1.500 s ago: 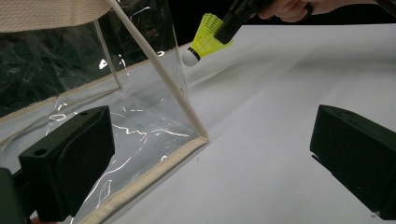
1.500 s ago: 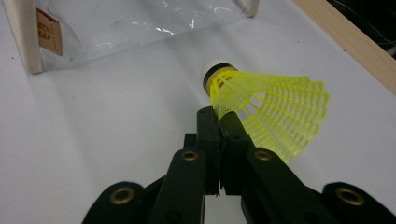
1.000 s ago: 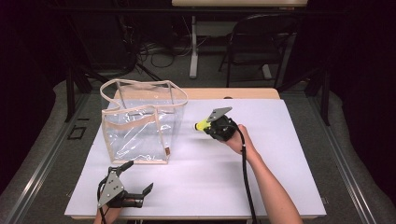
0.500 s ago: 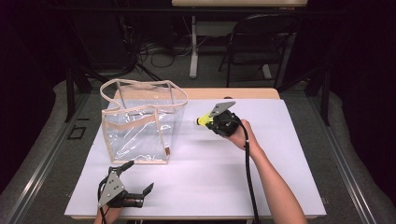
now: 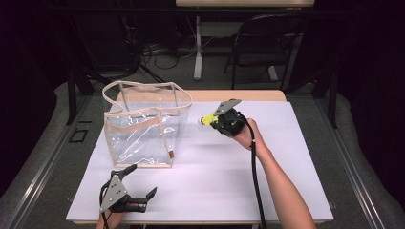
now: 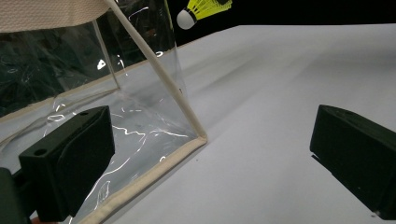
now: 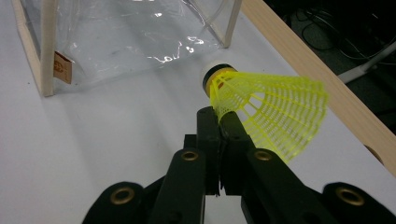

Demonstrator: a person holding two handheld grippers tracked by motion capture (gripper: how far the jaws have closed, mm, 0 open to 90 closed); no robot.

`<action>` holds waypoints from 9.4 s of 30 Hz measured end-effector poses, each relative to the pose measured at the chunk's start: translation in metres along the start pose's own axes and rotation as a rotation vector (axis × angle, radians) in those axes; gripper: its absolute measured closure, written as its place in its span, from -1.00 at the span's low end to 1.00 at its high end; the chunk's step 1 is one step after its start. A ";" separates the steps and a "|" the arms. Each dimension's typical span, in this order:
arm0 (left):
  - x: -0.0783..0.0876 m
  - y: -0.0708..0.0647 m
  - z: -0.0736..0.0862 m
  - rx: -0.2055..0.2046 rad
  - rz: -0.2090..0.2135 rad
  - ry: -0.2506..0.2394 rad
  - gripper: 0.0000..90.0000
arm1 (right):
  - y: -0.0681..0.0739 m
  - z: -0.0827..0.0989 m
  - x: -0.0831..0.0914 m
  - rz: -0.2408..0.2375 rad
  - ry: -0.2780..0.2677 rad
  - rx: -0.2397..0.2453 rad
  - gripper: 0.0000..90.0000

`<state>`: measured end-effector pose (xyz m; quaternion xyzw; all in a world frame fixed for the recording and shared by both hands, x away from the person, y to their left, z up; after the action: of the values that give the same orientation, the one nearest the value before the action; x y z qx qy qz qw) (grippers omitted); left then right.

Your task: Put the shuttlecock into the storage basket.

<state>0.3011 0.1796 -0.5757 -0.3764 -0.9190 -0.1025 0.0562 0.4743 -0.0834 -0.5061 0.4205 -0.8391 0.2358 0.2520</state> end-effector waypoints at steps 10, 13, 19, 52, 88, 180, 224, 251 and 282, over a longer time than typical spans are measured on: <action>0.000 0.000 0.000 -0.001 0.000 0.000 -1.00 | -0.001 -0.005 0.006 0.003 -0.002 -0.009 0.97; 0.000 0.000 0.000 -0.003 0.000 0.000 -1.00 | -0.002 -0.006 0.007 0.000 -0.005 -0.013 0.97; 0.000 0.000 0.000 0.002 0.003 -0.002 -1.00 | -0.002 -0.008 0.010 0.005 -0.005 -0.011 0.97; -0.001 0.000 0.000 0.001 0.000 -0.003 -1.00 | -0.011 -0.031 0.035 0.038 -0.035 0.008 0.97; 0.000 0.000 -0.001 -0.006 0.001 -0.003 -1.00 | -0.019 -0.054 0.051 0.079 -0.074 -0.011 0.97; 0.001 0.000 -0.001 -0.003 0.004 -0.006 -1.00 | -0.010 -0.110 0.078 0.118 -0.166 0.046 0.98; 0.001 -0.001 -0.001 -0.005 0.006 -0.003 -1.00 | 0.006 -0.128 0.063 0.092 -0.195 0.075 0.97; 0.001 -0.001 -0.002 -0.002 0.006 -0.009 -1.00 | 0.019 -0.140 0.043 0.069 -0.196 0.092 0.98; 0.001 -0.001 -0.001 -0.006 0.010 -0.008 -1.00 | 0.030 -0.148 0.021 0.063 -0.155 0.136 0.98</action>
<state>0.2993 0.1790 -0.5742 -0.3815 -0.9171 -0.1034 0.0520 0.4722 0.0099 -0.3862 0.4269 -0.8510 0.2666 0.1497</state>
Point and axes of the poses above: each handheld gripper's, and its own axes: x roughly backward along the jaws, z roughly out of its underside, y roughly to its left, the point moved 8 cm from there along -x, roughly forward along the jaws, and after that the axes turned 3 degrees about -y, right-handed, at the moved point
